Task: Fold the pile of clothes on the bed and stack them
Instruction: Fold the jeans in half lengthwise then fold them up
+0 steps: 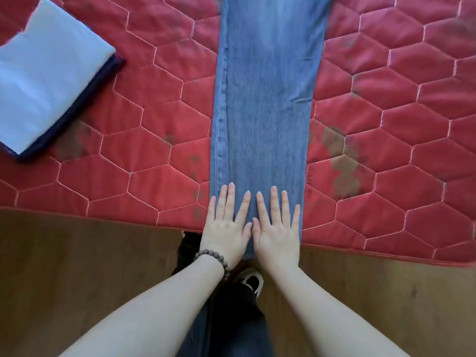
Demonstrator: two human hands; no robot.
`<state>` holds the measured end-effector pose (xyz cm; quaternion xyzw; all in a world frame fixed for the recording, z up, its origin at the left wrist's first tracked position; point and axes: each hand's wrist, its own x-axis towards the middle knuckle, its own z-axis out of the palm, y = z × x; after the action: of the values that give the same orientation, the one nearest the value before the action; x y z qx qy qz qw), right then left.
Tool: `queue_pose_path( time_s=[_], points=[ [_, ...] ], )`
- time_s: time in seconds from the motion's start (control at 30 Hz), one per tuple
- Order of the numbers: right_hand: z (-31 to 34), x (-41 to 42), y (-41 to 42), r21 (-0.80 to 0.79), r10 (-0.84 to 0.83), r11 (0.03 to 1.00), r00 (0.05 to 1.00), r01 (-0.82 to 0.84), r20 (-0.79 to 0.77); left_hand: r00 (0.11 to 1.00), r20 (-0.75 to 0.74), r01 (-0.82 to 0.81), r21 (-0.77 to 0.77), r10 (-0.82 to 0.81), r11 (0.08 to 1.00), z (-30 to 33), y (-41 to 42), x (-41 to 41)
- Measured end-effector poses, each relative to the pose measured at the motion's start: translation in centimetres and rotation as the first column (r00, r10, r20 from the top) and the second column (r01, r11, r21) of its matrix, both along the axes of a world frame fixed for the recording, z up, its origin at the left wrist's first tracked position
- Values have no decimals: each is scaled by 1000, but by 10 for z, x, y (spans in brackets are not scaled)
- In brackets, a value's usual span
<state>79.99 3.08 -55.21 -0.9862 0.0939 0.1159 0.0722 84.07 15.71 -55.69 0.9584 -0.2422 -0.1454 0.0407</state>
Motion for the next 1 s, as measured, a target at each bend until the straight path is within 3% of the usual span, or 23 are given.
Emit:
queue_pose_path(
  time_s=[0.2,0.3,0.37,0.43,0.5,0.57,0.7,0.8,0.9,1.0],
  points=[
    [6,-41,2,76,23,997,999,-25,35,999,-14,37,-16,-37,999,5,16,-42],
    [14,-34,-5,170,-153,977,978,129,142,994,-28,-113,-173,110,978,19,8,-35],
    [26,-24,-9,160,-373,923,917,350,142,942,-121,-337,-366,314,868,30,-4,-24],
    [34,-13,-10,190,-539,831,841,523,43,813,-360,-582,-459,458,671,41,-16,-11],
    [38,-5,-11,301,-647,710,758,636,-76,644,-530,-763,-389,551,517,46,-25,-2],
    [42,0,-12,424,-730,562,667,710,-149,585,-540,-806,-302,605,509,50,-30,1],
    [61,-6,-5,457,-741,582,670,673,-45,666,-421,-738,-254,616,625,67,-22,-6],
    [88,-3,6,590,-754,530,657,610,-2,702,-381,-712,-406,602,573,94,-15,-7],
    [121,2,17,712,-791,480,604,513,98,784,-246,-590,-582,570,560,129,-5,-2],
    [132,1,29,754,-789,459,606,470,103,807,-149,-527,-621,572,581,137,11,-2]
  ],
)
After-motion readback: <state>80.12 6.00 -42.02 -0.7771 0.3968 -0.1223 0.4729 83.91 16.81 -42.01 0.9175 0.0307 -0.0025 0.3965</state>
